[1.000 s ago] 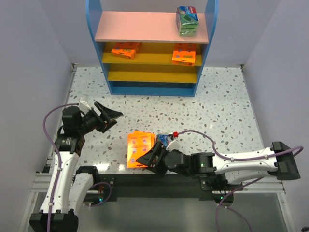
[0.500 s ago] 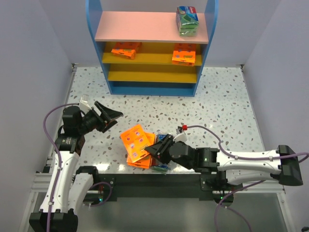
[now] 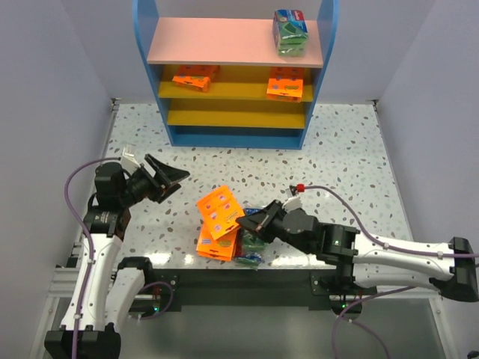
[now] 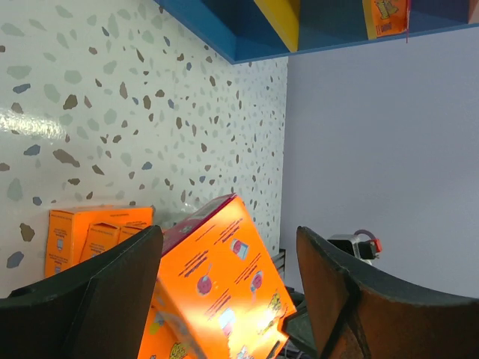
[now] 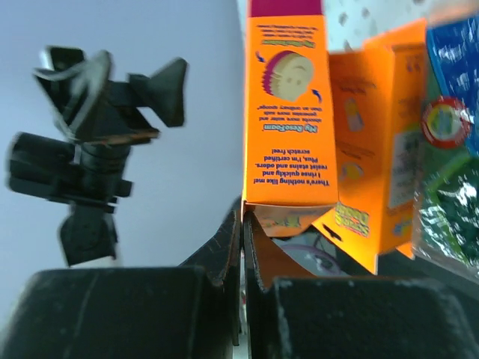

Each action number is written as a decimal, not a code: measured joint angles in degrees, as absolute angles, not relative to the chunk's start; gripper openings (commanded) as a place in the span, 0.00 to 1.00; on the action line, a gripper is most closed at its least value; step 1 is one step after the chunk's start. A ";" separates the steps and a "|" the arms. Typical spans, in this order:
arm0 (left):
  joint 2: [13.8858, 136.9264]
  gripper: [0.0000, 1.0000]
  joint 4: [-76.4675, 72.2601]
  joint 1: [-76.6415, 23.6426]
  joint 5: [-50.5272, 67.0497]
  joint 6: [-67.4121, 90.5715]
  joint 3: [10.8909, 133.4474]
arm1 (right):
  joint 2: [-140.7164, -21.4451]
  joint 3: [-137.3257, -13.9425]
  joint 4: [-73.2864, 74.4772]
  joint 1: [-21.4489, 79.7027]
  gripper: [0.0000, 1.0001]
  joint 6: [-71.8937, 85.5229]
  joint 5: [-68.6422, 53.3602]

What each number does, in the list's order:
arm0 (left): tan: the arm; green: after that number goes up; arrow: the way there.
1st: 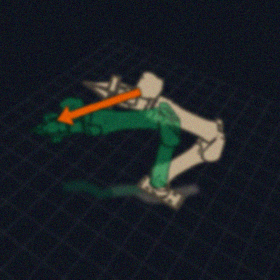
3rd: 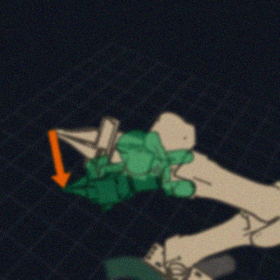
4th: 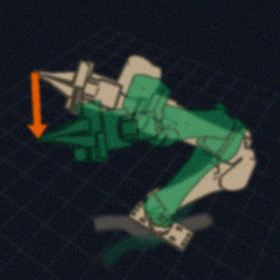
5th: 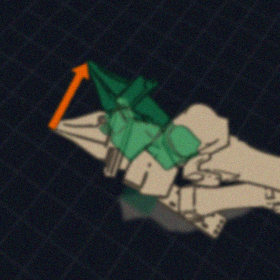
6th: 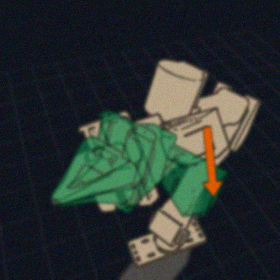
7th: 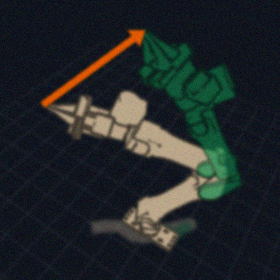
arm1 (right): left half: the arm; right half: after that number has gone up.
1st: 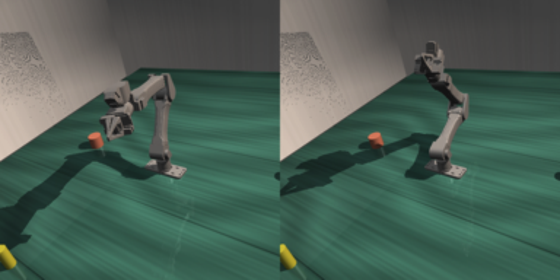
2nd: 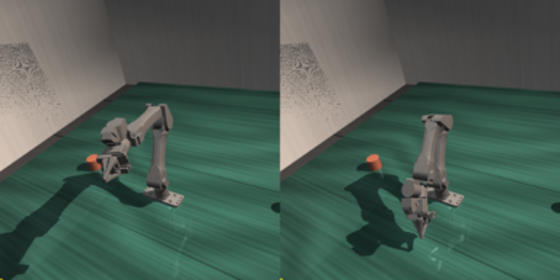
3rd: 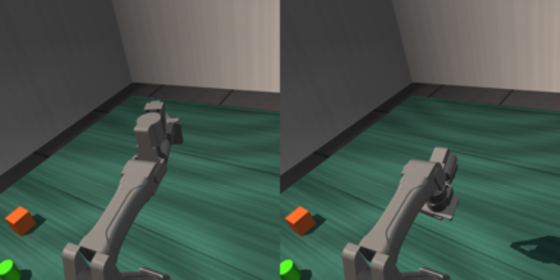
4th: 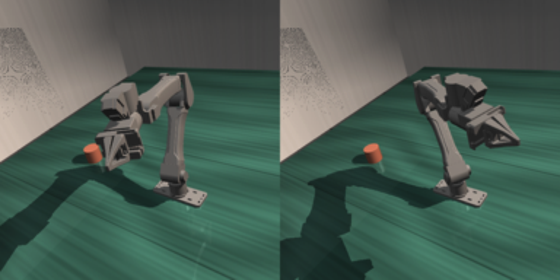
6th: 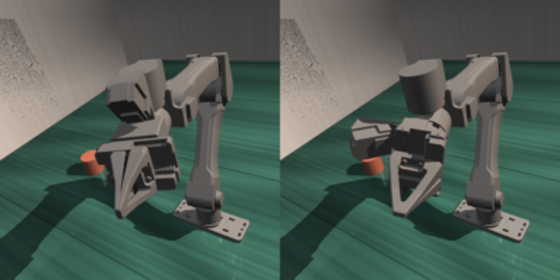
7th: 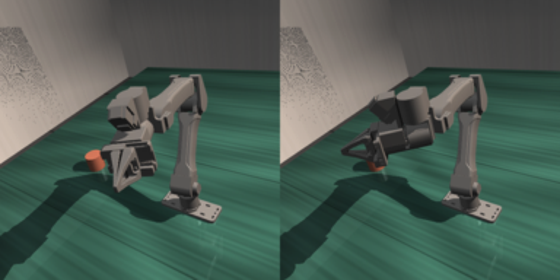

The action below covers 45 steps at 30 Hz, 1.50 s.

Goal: Place and organize the cleaning sponges onto the shelf

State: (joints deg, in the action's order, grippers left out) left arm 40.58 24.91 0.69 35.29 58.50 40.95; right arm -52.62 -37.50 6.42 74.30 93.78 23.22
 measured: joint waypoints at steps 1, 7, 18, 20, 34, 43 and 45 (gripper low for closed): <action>40.82 0.77 24.91 0.69 35.14 58.50 41.47 | -51.09 -37.63 6.48 73.03 0.00 92.77 22.81; 43.33 0.77 24.47 0.69 34.44 58.50 45.34 | -48.05 -44.27 7.53 60.66 0.00 85.10 17.76; 44.49 0.77 24.29 0.69 34.20 58.96 46.59 | -59.18 -58.33 4.23 39.29 0.00 77.41 2.15; 44.38 0.77 24.34 0.69 34.20 58.98 46.65 | -62.33 -60.25 2.92 36.82 0.00 77.10 -0.21; 41.21 0.77 25.58 0.69 34.22 58.96 47.18 | -78.08 -71.50 -6.81 28.86 0.00 77.14 -7.14; 40.47 0.77 26.44 0.67 34.22 58.96 47.70 | -86.80 -79.26 -6.57 28.80 0.00 77.21 -2.37; 40.23 0.77 26.68 0.67 34.22 58.96 47.90 | -87.07 -79.20 -6.02 28.80 0.00 77.36 -0.25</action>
